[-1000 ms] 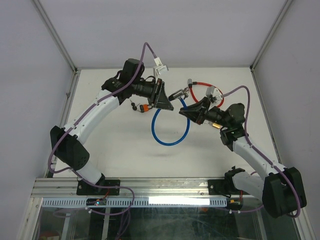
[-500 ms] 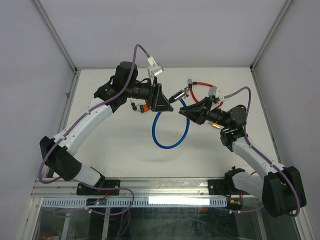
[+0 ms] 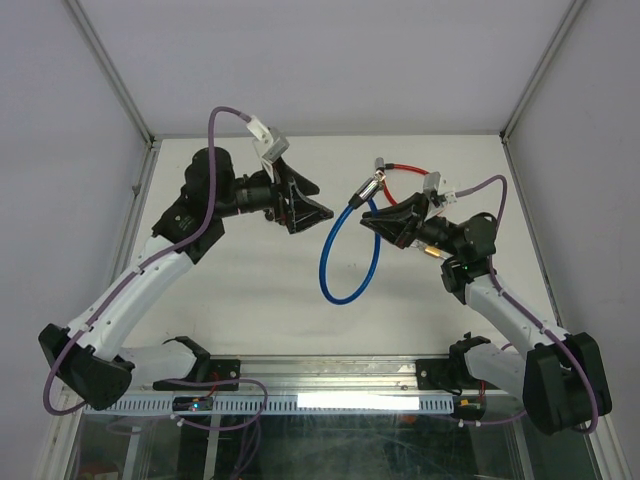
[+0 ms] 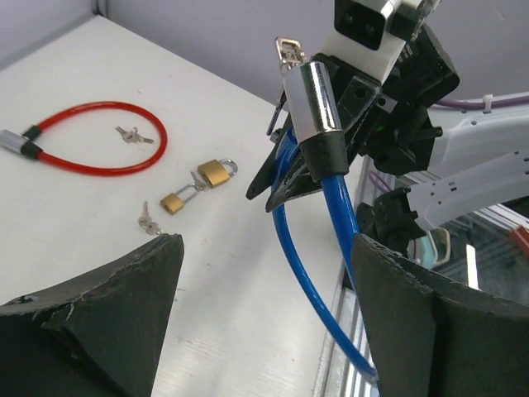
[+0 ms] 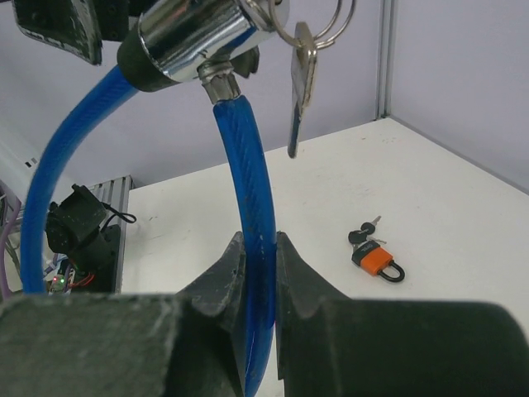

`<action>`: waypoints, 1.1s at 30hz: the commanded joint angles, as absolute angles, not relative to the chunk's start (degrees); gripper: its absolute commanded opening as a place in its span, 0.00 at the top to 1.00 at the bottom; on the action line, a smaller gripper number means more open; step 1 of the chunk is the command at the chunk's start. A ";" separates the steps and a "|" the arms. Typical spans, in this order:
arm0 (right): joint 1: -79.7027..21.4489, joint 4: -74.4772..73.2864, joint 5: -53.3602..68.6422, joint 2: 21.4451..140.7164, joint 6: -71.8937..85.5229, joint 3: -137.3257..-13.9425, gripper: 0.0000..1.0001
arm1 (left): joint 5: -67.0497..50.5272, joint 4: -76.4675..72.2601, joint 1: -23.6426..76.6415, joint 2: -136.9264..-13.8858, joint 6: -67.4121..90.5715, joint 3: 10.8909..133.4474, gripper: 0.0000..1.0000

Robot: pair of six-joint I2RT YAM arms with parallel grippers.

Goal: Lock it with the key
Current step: Lock the lock.

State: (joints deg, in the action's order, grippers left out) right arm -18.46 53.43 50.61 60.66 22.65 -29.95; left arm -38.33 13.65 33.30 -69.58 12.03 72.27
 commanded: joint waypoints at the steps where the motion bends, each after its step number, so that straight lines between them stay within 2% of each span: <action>1: -18.02 58.44 47.86 60.03 24.24 -30.25 1.00 | -31.62 3.26 33.04 -63.08 15.18 68.62 0.17; 7: -17.99 55.75 45.72 59.59 22.76 -30.69 1.00 | -27.65 -4.09 33.29 -53.70 20.58 60.84 0.22; 11: -17.93 53.60 43.75 59.42 21.33 -31.07 1.00 | -26.43 -6.11 35.58 -51.25 24.68 58.49 0.31; 15: -17.93 52.36 41.33 58.96 19.36 -31.28 1.00 | -18.21 -7.07 44.83 -50.95 24.26 57.08 0.38; 19: -17.93 51.59 37.17 58.29 17.62 -31.23 1.00 | -4.01 -11.19 56.75 -51.74 22.02 54.28 0.43; 24: -17.93 52.16 32.51 58.27 16.93 -31.00 1.00 | 13.86 -26.66 67.15 -55.17 16.05 47.33 0.42; 28: -17.93 52.93 30.69 58.22 16.61 -30.61 1.00 | 20.92 -43.52 68.50 -61.55 12.68 43.58 0.42; 33: -18.08 52.39 29.20 58.02 16.07 -30.33 1.00 | 27.23 -54.10 68.47 -71.68 11.72 45.50 0.42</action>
